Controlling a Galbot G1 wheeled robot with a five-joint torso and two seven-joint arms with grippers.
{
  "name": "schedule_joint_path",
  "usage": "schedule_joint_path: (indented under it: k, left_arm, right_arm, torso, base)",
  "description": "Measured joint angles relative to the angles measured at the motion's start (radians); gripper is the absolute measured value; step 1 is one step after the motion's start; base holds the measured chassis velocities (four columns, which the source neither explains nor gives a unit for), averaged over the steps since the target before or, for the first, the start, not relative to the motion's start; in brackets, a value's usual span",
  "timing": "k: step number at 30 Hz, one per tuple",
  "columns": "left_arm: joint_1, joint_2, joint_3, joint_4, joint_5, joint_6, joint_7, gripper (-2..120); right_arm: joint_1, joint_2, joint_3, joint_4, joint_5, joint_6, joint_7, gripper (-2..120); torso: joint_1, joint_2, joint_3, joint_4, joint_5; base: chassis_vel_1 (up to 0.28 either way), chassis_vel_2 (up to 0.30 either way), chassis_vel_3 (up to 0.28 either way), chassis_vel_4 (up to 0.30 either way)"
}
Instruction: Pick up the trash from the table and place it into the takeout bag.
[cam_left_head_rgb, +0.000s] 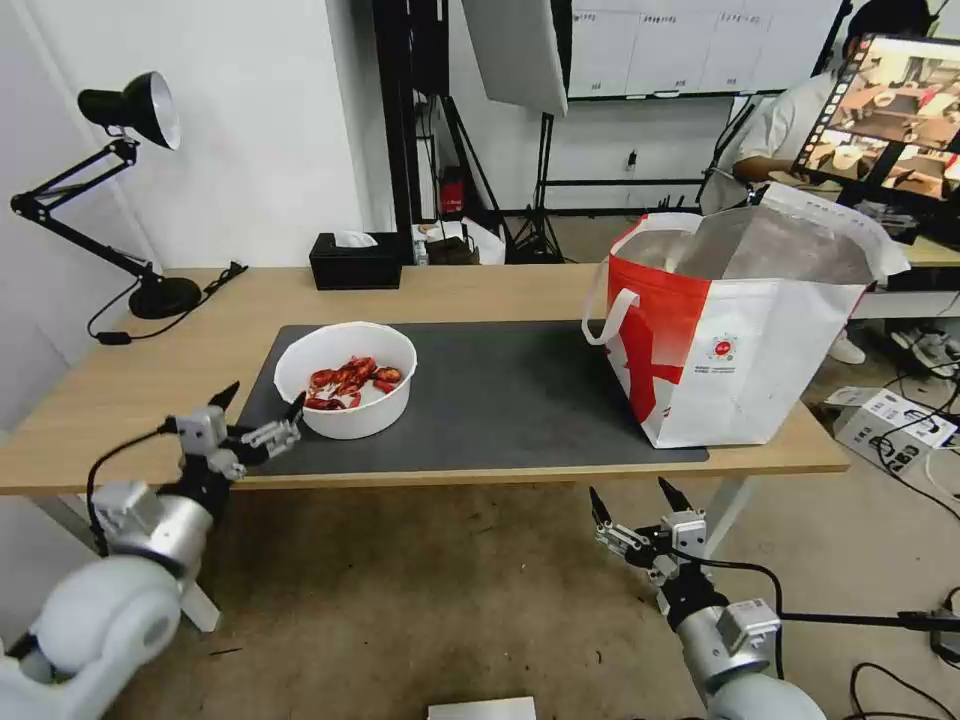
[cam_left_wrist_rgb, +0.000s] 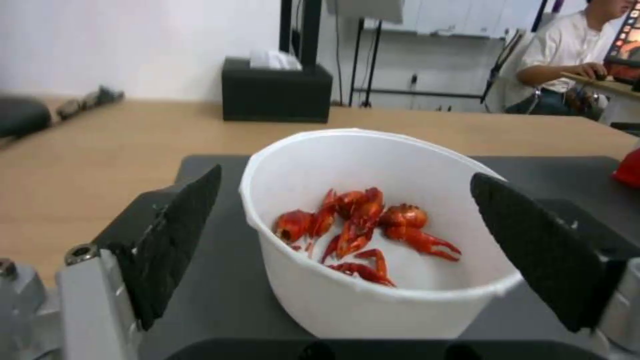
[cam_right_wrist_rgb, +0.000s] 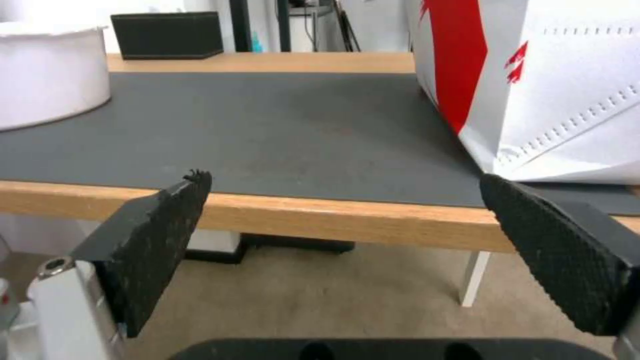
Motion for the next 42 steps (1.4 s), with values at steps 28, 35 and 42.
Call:
schedule_joint_path:
  k: [28,35,42]
  left_arm:
    - [-0.731,0.157,0.436,0.41,-0.539,0.52,-0.034,100]
    - [-0.816,0.128,0.524,0.474,-0.508,0.532,-0.076,100]
    - [-0.907,0.099,0.607,0.523,-0.512,0.557,-0.098,100]
  right_arm:
    - [0.0,0.0,0.0,0.0,0.0,0.0,0.0,100]
    - [0.0,0.0,0.0,0.0,0.0,0.0,0.0,100]
    - [0.0,0.0,0.0,0.0,0.0,0.0,0.0,100]
  torso:
    - [0.0,0.0,0.0,-0.0002,0.0001]
    - [0.0,0.0,0.0,-0.0001,0.0002]
    - [0.0,0.0,0.0,-0.0001,0.0002]
  base:
    - [0.0,0.0,0.0,0.0]
    - [0.0,0.0,0.0,0.0]
    - [0.0,0.0,0.0,0.0]
